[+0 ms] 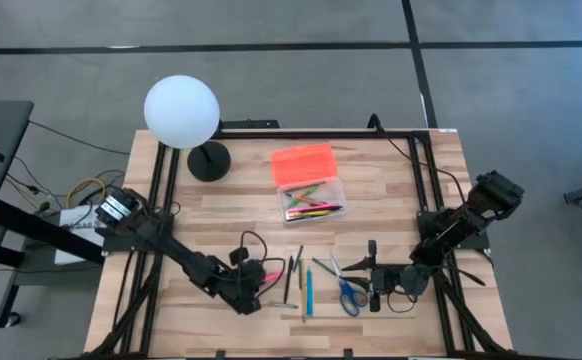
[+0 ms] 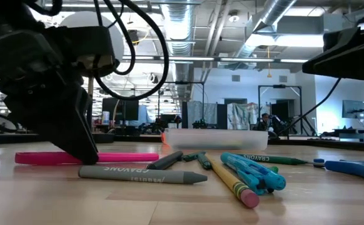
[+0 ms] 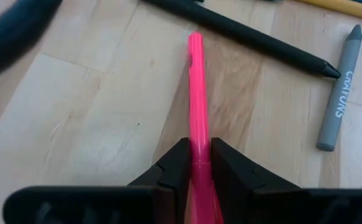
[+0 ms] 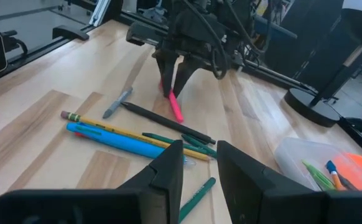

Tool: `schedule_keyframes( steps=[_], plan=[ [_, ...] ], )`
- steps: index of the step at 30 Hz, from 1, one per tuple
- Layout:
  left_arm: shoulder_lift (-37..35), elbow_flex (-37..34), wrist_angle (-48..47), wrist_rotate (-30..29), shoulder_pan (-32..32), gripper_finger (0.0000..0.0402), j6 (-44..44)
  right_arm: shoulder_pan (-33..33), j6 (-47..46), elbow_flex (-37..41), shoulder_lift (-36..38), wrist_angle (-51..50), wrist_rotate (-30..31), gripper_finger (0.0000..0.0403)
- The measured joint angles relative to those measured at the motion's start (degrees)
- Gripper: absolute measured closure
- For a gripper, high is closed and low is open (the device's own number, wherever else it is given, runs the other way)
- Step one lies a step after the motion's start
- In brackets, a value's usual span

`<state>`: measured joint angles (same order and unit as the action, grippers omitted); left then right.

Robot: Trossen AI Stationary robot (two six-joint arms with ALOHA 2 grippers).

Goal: Pick & place school supplies into a supply box
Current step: Put the pink pen into the orange supply box

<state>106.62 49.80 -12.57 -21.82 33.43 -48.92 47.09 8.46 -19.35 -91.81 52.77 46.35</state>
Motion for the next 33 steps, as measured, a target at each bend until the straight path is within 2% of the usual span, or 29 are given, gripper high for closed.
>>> schedule_keyframes(
  steps=[10,20,24,33],
  plan=[
    [-3.61,-0.13,-5.75,6.17,-2.36,0.0347,2.33,-1.84,-3.09,-0.02,0.0,-1.78,-0.33,0.0311],
    [-4.32,-0.02,-6.81,15.3,-5.34,0.0347,2.94,-3.53,-3.45,-0.02,0.0,-2.63,-1.85,0.0311],
    [-4.36,-0.02,-6.72,15.61,-5.79,0.0348,5.62,-3.91,-4.81,-0.02,0.0,-3.84,-2.37,0.0311],
    [-6.42,-0.54,-8.38,10.31,-5.66,0.0358,8.08,-4.11,-5.49,-0.02,-0.02,-4.83,-2.95,0.0311]
  ],
)
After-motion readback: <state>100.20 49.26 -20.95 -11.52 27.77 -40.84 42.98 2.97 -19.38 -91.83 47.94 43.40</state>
